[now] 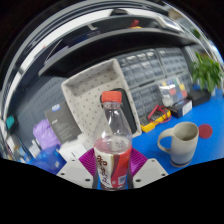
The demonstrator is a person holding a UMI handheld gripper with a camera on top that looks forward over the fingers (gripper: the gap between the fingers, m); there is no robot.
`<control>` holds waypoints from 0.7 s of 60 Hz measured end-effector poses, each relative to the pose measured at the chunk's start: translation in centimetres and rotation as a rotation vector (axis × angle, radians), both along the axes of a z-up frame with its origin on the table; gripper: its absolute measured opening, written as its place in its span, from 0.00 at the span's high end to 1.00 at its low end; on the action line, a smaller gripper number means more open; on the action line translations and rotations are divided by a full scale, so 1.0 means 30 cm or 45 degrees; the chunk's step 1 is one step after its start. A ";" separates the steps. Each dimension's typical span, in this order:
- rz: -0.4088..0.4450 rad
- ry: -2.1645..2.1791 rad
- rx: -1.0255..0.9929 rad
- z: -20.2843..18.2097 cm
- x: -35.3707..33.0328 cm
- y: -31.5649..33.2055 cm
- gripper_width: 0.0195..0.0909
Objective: Pour water
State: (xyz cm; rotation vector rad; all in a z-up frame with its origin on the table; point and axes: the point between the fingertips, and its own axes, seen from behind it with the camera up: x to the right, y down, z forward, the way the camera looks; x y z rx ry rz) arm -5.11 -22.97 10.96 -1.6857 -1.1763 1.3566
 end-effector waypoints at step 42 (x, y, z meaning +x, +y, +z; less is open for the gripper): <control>-0.152 -0.231 -1.839 0.169 0.071 0.126 0.72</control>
